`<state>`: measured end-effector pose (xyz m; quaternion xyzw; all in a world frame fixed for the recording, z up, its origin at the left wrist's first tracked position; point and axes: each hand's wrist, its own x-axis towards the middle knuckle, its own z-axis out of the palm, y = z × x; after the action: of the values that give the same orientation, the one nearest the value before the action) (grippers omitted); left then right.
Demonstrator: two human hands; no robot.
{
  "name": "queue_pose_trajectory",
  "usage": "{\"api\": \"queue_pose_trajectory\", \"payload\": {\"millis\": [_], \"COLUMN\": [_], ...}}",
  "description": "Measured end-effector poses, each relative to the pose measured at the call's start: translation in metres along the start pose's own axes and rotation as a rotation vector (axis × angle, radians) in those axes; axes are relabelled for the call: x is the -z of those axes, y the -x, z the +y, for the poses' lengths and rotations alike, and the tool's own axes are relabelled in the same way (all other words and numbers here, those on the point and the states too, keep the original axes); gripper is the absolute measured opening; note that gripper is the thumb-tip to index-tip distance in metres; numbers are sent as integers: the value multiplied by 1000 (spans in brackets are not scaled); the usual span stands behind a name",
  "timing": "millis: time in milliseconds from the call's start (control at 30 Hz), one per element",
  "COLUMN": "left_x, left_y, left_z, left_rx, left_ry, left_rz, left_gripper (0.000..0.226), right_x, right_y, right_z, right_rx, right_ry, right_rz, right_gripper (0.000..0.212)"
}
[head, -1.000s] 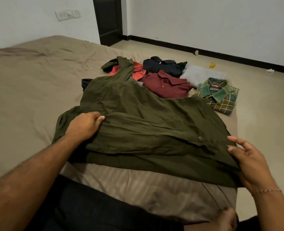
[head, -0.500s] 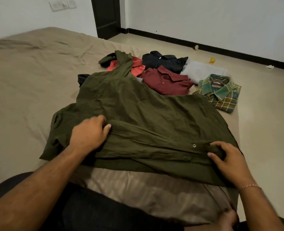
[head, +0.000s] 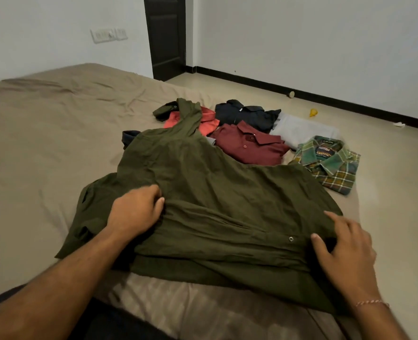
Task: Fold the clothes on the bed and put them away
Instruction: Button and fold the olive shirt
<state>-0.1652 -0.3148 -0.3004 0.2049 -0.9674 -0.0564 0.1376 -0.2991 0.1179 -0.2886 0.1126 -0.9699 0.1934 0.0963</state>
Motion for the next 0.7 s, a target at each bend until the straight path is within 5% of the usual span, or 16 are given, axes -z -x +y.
{"api": "queue_pose_trajectory", "payload": {"millis": [100,267,533,700], "left_x": [15,13,-32,-23], "left_y": [-39,-125,-238,-256], "left_z": [14,77,125,111], "left_rx": [-170,-446,-578,-690], "left_ry": [49,40,-272,-361], "left_rz": [129,60,-326,-472], "left_gripper": [12,33,61,39], "right_x": [-6,-47,-100,-99], "right_y": [-33,-122,-232,-234], "right_z": [-29,-82,-92,-72], "right_rx": [154,311,360,423], "right_ry": [-116,-24,290,443], "right_rz": [47,0,-289,-317], "right_gripper": [47,39,57,18]}}
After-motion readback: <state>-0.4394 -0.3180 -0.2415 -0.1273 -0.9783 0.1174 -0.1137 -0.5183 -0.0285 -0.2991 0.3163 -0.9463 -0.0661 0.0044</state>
